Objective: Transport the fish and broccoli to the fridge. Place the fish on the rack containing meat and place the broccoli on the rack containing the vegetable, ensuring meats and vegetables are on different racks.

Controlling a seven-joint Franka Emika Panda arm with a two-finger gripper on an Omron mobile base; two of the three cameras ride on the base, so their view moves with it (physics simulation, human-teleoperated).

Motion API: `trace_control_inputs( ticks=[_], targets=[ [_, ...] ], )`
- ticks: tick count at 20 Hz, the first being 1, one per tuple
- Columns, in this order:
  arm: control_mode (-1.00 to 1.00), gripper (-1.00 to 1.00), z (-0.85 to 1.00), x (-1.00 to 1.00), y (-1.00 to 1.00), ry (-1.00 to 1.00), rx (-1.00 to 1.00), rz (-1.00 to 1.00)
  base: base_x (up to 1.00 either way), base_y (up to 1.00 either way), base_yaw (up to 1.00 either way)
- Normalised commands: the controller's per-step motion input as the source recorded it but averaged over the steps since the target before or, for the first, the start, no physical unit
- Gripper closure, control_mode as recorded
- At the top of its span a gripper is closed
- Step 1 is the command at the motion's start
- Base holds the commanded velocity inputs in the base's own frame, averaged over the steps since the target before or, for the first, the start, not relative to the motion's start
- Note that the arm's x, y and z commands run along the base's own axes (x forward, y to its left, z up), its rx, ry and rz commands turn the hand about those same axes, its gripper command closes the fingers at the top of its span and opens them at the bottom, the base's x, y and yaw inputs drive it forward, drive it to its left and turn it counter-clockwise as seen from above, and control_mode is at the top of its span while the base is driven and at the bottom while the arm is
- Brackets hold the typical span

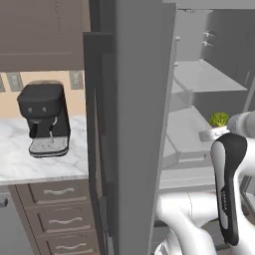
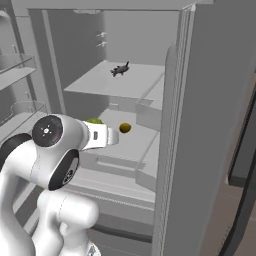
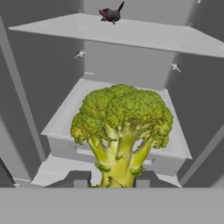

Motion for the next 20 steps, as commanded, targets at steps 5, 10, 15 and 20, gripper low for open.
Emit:
trace_control_inputs(
  ticks=[5, 10, 15, 20],
  targets=[
    [1.00, 1.00, 0.00, 0.00, 0.00, 0.00, 0.00, 0.00, 0.55, -0.11, 0.17],
    [-1.00, 1.00, -0.36, 0.47, -0.06, 0.00, 0.00, 0.08, 0.00, 0.00, 0.00],
    [-1.00, 1.00, -0.52, 0.62, -0.09, 0.00, 0.00, 0.04, 0.00, 0.00, 0.00],
    [-1.00, 1.00, -0.45, 0.74, -0.04, 0.03, 0.00, 0.00, 0.00, 0.00, 0.00]
  ],
)
